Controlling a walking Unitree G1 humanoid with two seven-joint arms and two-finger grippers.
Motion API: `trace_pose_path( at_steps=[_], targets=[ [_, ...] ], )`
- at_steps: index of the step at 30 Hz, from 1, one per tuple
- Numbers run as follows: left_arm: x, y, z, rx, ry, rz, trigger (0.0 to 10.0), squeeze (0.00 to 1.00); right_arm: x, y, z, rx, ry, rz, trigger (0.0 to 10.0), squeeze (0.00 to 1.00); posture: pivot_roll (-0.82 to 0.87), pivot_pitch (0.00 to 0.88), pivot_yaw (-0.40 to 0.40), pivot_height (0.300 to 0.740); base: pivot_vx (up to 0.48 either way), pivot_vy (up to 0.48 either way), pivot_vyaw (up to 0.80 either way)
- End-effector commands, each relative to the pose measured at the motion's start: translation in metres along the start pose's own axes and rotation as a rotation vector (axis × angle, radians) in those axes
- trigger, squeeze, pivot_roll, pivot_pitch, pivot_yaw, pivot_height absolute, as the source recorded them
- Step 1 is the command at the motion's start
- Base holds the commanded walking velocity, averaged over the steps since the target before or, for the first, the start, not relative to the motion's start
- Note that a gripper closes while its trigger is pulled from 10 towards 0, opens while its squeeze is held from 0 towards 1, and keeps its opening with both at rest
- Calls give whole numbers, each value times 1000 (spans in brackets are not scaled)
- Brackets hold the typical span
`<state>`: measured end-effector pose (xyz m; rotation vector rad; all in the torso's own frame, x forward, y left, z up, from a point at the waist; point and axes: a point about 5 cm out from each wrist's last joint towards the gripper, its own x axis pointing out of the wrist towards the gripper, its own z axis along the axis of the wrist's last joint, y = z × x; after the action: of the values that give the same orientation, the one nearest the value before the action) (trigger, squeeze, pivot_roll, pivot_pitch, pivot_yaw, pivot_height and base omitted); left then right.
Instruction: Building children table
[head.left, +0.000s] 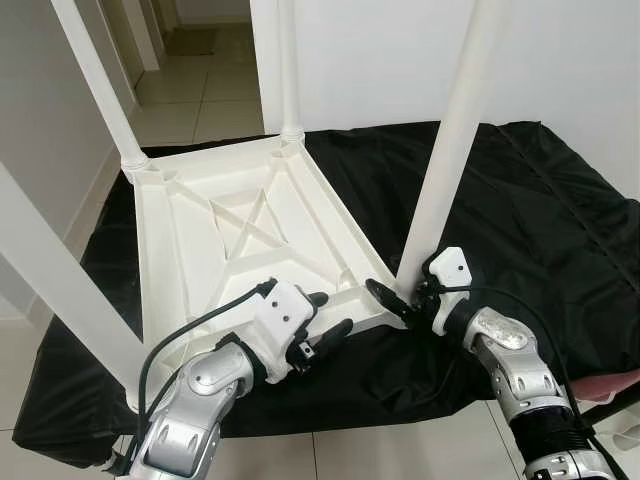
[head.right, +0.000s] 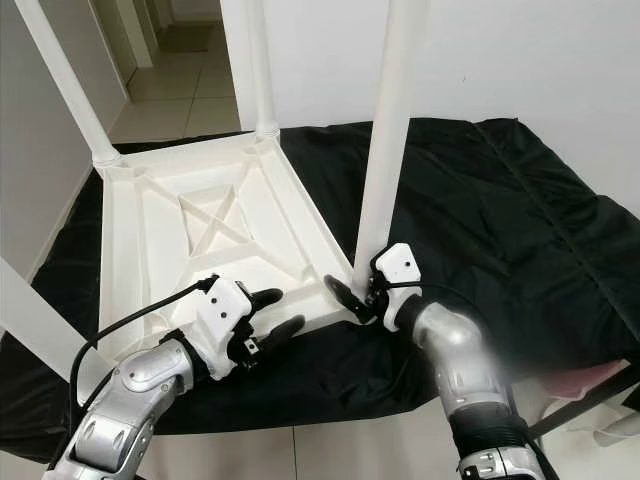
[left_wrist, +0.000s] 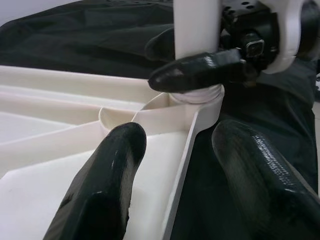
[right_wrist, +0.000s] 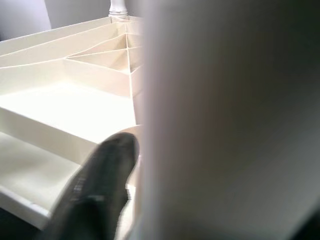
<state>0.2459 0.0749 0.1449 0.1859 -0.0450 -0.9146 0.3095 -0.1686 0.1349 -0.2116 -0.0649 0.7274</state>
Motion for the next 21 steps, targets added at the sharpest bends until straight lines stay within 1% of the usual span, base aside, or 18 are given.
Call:
trace_pose_path(
  at_steps=[1, 9, 10, 17, 21],
  targets=[
    [2, -2, -1, 11, 9, -56, 10000, 0, 3, 4, -3, -1, 5, 43, 0, 0, -34, 0, 41, 740, 0, 0, 0],
    [4, -2, -4, 15, 18, -67, 10000, 0, -1, 6, -11, 16, 12, 46, 0, 0, -38, 0, 42, 740, 0, 0, 0],
    [5, -3, -4, 17, 17, -71, 10000, 0, -2, 7, -13, 21, 15, 36, 10000, 0, -36, 0, 38, 740, 0, 0, 0],
    [6, -2, -5, 21, 19, -65, 10000, 0, -4, 10, -16, 73, -12, -24, 10000, 0, -26, 0, 24, 740, 0, 0, 0],
    [5, -3, -7, 23, 21, -55, 10000, 0, -5, 17, -15, 117, -55, -91, 10000, 0, -13, 0, 11, 740, 0, 0, 0]
  ],
)
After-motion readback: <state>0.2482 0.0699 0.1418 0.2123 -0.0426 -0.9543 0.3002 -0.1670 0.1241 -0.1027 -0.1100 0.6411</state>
